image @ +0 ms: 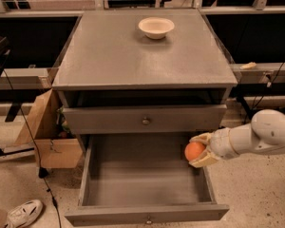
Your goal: Pick orange from middle drawer and place on counter
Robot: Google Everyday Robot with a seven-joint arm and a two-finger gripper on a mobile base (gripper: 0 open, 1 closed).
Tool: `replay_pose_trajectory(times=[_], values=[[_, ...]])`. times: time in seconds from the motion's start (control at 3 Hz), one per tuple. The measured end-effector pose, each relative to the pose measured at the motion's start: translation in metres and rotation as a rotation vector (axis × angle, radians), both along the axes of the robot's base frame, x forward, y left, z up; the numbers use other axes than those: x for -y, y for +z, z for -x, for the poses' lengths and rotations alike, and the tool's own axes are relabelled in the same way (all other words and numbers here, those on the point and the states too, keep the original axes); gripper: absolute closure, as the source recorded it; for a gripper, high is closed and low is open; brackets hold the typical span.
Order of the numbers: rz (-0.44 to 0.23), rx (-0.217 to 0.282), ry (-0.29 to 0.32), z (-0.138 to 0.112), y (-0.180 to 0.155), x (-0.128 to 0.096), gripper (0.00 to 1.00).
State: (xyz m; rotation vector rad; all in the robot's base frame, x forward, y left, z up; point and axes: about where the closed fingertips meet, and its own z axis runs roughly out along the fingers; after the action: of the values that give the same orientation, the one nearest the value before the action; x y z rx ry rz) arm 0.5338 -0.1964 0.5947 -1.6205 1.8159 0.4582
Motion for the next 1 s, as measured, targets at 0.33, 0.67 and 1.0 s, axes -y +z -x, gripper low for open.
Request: replay_pose_trajectory(times=[0.33,0.67,1.0], values=[[-0.045,0.095,0.081,-0.015,0.089,-0.005,1.00],[-0.058,0.194,0.138,-0.035,0.180,-0.019,1.00],[-0.035,0.282,0.139,-0.076,0.266,-0.039,1.00]])
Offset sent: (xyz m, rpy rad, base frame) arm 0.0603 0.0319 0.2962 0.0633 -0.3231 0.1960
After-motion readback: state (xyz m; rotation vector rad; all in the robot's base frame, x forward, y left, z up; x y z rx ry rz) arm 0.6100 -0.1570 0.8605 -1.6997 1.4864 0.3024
